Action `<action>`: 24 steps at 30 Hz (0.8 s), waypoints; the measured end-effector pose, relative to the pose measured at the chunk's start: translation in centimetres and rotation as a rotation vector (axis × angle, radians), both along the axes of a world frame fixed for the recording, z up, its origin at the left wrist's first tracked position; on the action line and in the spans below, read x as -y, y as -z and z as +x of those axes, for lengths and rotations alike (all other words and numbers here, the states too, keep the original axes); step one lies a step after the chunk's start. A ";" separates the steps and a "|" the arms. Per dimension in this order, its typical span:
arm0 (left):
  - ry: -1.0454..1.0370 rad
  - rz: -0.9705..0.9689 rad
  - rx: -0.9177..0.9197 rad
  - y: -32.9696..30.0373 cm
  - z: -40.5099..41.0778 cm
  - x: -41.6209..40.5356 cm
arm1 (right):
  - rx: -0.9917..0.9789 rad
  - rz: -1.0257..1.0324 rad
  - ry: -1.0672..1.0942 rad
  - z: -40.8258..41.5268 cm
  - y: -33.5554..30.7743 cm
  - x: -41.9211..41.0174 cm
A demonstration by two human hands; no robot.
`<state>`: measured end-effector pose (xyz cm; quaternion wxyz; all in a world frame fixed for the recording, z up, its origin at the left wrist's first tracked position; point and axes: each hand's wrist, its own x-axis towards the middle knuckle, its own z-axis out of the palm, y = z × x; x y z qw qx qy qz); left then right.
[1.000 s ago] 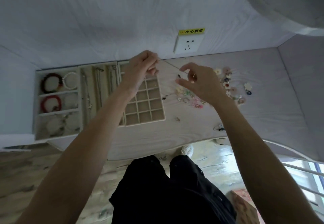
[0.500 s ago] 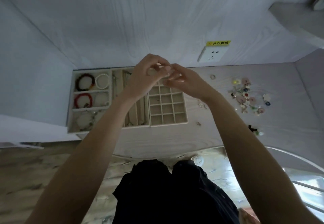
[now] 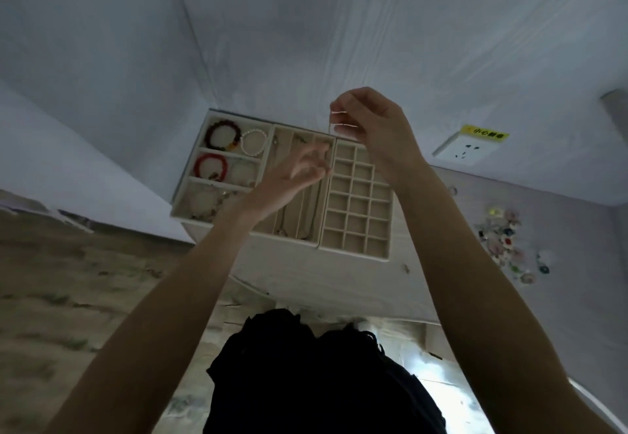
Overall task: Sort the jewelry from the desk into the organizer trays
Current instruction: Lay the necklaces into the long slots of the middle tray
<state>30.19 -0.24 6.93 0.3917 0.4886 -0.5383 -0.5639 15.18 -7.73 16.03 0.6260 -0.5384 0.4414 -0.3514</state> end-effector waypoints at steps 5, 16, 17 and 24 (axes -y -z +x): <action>-0.074 -0.034 0.060 1.5 1.0 -1.6 | -0.094 0.025 0.153 -0.2 1.6 1.5; -0.575 0.105 0.526 4.5 2.2 -9.1 | -0.503 -0.183 0.088 1.8 10.4 4.8; -0.634 0.115 0.538 4.4 1.9 -9.5 | -0.506 -0.196 0.062 2.1 11.0 4.9; -0.689 0.048 0.748 5.1 -1.2 -9.3 | -0.768 -0.476 -0.067 3.6 13.5 5.5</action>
